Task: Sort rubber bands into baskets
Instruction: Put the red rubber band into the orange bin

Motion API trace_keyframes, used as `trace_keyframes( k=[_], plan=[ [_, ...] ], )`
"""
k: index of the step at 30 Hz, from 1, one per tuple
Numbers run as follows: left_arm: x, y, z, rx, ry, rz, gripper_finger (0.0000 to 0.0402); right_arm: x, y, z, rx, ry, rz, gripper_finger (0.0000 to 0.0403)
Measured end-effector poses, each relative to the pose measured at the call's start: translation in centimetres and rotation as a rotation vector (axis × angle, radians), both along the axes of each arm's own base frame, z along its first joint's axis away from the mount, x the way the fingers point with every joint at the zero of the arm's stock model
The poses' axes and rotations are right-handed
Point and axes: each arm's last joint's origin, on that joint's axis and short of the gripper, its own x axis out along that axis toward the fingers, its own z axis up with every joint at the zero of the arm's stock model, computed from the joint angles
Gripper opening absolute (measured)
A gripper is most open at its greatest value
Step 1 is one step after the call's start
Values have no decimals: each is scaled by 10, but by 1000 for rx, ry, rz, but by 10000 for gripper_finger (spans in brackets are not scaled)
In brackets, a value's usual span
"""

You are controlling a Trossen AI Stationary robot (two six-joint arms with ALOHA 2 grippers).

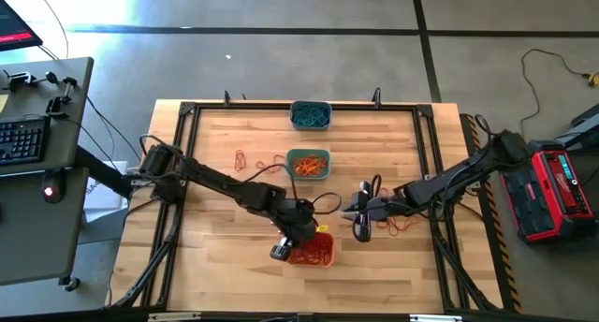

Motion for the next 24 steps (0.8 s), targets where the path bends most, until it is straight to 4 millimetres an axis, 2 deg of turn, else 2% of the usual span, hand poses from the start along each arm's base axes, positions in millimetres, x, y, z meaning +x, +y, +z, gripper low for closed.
trace_keyframes(
  k=[4, 8, 16, 24],
  plan=[
    [-4, -3, 2, -18, -59, 0, 113, -11, -2, -3, 40, 100, -67, 121],
    [-7, 0, -4, -39, -92, 20, 114, -25, -9, -7, 51, 222, -200, 145],
    [-22, 4, -1, -83, -217, 25, 114, -52, -21, -18, 34, 476, -407, 149],
    [-44, 11, 12, -111, -326, 73, 114, -65, -31, -21, -28, 593, -517, 149]
  ],
)
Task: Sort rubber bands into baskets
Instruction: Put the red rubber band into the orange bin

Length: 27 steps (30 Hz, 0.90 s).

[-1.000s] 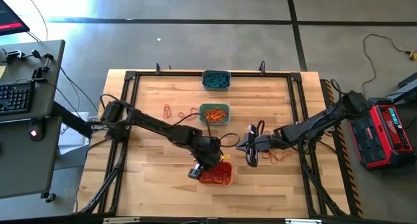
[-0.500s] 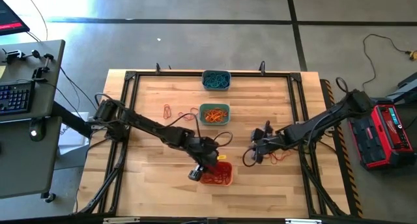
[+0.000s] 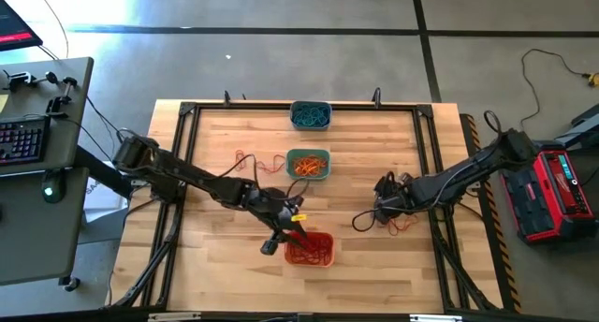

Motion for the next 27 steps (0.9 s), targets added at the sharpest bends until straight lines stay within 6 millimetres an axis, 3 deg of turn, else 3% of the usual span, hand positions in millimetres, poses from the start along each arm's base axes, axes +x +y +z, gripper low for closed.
trace_keyframes(
  k=[18, 21, 27],
  plan=[
    [-13, 3, -12, -19, 3, 21, 114, 5, -20, -1, 40, 49, 4, 146],
    [-13, 3, -12, -19, 2, 19, 114, 5, -21, -1, 64, 54, 7, 125],
    [-13, 2, -12, -18, 3, 18, 114, 6, -20, -1, 69, 57, 22, 32]
  ],
)
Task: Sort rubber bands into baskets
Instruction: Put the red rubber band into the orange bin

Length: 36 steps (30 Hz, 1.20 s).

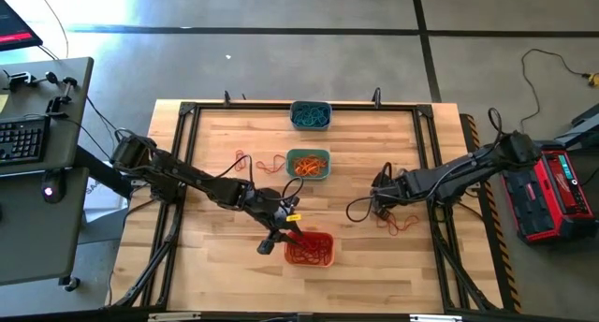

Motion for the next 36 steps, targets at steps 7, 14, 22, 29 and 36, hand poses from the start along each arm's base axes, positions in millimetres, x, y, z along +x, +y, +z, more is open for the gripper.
trace_keyframes(
  k=[7, 14, 22, 29, 36],
  plan=[
    [-1, -2, 0, 13, -9, -15, 114, 7, 4, 5, 41, -19, 105, 4],
    [0, -2, 0, 4, -9, -9, 114, 25, 18, 39, -46, -97, 185, 1],
    [0, -2, 1, 4, -10, -8, 114, 41, 45, 81, -112, -241, 301, 0],
    [0, -2, 1, 6, -7, 22, 114, 46, 64, 106, -142, -350, 381, 0],
    [0, -1, 0, 38, -21, 34, 114, 53, 81, 116, -119, -487, 481, 0]
  ],
)
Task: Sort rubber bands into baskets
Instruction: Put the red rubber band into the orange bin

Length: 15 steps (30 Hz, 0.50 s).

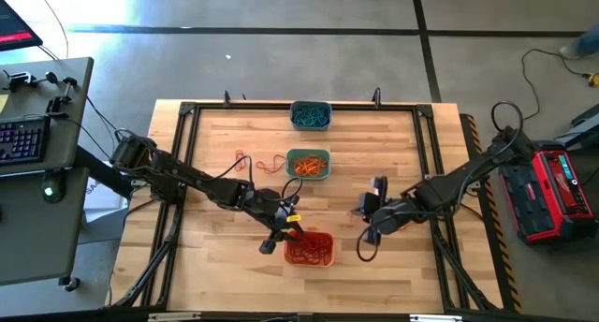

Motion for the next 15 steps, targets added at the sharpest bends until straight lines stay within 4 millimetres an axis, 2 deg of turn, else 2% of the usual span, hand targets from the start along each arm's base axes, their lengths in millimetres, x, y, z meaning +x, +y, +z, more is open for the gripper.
trace_keyframes(
  k=[15],
  plan=[
    [0, -1, 0, 8, -3, -7, 114, 9, 23, 18, 14, -227, 157, 0]
  ],
)
